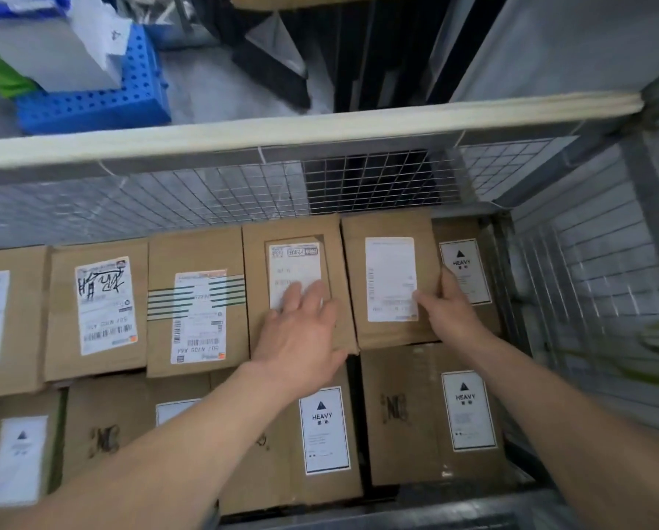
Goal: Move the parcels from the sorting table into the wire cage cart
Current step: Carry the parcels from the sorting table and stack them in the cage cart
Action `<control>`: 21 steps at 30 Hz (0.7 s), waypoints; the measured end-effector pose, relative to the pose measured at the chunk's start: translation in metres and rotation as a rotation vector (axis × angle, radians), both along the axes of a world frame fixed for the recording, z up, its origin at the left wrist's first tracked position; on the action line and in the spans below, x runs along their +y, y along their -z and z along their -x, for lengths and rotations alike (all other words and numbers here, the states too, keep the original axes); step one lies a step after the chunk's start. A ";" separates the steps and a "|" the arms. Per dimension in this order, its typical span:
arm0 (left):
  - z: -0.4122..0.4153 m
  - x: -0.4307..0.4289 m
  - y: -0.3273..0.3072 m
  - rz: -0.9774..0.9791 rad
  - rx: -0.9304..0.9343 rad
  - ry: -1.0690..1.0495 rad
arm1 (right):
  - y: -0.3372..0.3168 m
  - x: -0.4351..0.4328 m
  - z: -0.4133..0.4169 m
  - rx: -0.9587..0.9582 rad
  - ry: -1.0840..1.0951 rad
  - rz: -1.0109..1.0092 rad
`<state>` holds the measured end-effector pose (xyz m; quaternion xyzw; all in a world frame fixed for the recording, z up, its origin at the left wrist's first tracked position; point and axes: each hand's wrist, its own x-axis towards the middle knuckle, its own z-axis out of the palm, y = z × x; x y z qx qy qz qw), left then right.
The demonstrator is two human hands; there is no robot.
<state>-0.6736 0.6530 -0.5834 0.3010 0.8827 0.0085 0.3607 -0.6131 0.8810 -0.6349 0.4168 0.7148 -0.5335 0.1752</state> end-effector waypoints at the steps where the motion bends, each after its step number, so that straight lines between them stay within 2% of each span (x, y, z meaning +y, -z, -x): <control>1: 0.000 0.001 0.000 0.003 0.002 0.002 | 0.000 -0.002 -0.001 -0.005 -0.017 0.004; 5: 0.002 0.002 -0.004 0.039 -0.009 0.014 | -0.004 -0.002 -0.001 -0.057 -0.124 -0.006; 11: 0.003 0.003 -0.036 0.088 0.017 0.041 | -0.036 -0.002 0.005 -0.205 -0.362 -0.252; 17: -0.001 0.006 -0.106 0.044 0.093 0.059 | -0.098 -0.032 -0.017 -0.125 -0.365 -0.283; 21: -0.006 0.007 -0.172 -0.048 0.177 0.100 | -0.172 -0.055 -0.030 -0.041 -0.391 -0.387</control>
